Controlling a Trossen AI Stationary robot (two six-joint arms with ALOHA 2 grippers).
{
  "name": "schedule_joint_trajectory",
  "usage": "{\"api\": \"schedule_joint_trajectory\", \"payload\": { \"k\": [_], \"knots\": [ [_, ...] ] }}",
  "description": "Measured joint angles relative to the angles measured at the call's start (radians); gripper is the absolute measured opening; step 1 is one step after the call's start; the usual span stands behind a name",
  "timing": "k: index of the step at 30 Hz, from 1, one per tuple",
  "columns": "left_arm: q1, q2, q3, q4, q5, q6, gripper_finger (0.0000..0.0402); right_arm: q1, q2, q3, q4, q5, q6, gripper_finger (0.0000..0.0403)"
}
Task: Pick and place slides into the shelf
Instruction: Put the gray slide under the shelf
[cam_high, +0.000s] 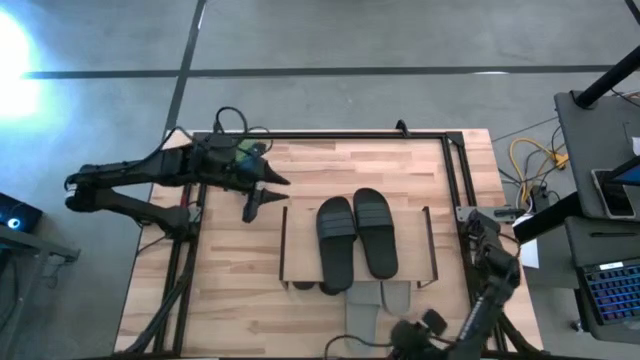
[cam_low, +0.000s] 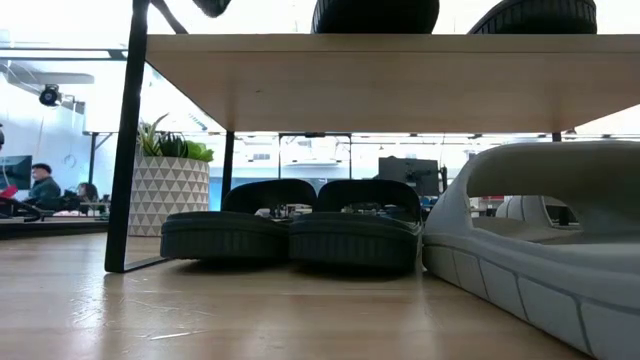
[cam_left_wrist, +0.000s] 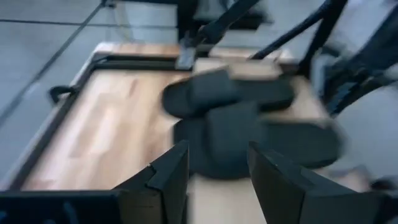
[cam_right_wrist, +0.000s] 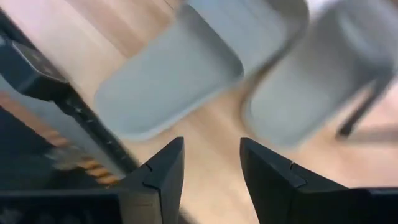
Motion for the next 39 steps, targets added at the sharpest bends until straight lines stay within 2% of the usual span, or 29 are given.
{"api": "schedule_joint_trajectory", "payload": {
  "k": [3,5,7,10,13,18,24,32,35,39],
  "knots": [
    [-0.091,-0.002,0.039,0.087,-0.001,-0.132,0.0145,0.048,-0.007,-0.006,-0.003,-0.014,0.232,0.0148],
    [-0.169,-0.003,0.061,0.128,-0.005,-0.158,0.0132,0.079,-0.007,-0.013,0.000,-0.017,0.377,0.0146],
    [-0.249,0.012,0.083,0.128,-0.053,-0.160,0.0108,0.104,-0.007,-0.020,-0.003,-0.044,0.484,0.0138],
    [-0.337,0.043,0.087,0.109,-0.114,-0.171,0.0057,0.123,-0.007,-0.021,0.007,-0.117,0.502,0.0112],
    [-0.398,0.100,0.084,0.116,-0.117,-0.271,0.0010,0.134,-0.007,-0.020,0.002,-0.114,0.502,0.0075],
    [-0.495,0.250,0.084,0.146,-0.109,-0.395,0.0010,0.157,-0.007,-0.021,0.000,-0.115,0.502,0.0015],
    [-0.624,0.402,0.127,0.232,-0.117,-0.424,0.0001,0.196,-0.008,-0.021,0.013,-0.119,0.509,0.0011],
    [-0.737,0.525,0.225,0.231,-0.145,-0.445,0.0000,0.223,-0.010,-0.021,0.032,-0.121,0.508,0.0011],
    [-0.771,0.553,0.237,0.234,-0.187,-0.446,0.0000,0.217,-0.010,-0.021,0.033,-0.114,0.508,0.0011],
    [-0.805,0.588,0.235,0.233,-0.296,-0.447,0.0000,0.209,-0.015,-0.021,0.043,-0.115,0.509,0.0011]
  ]
}}
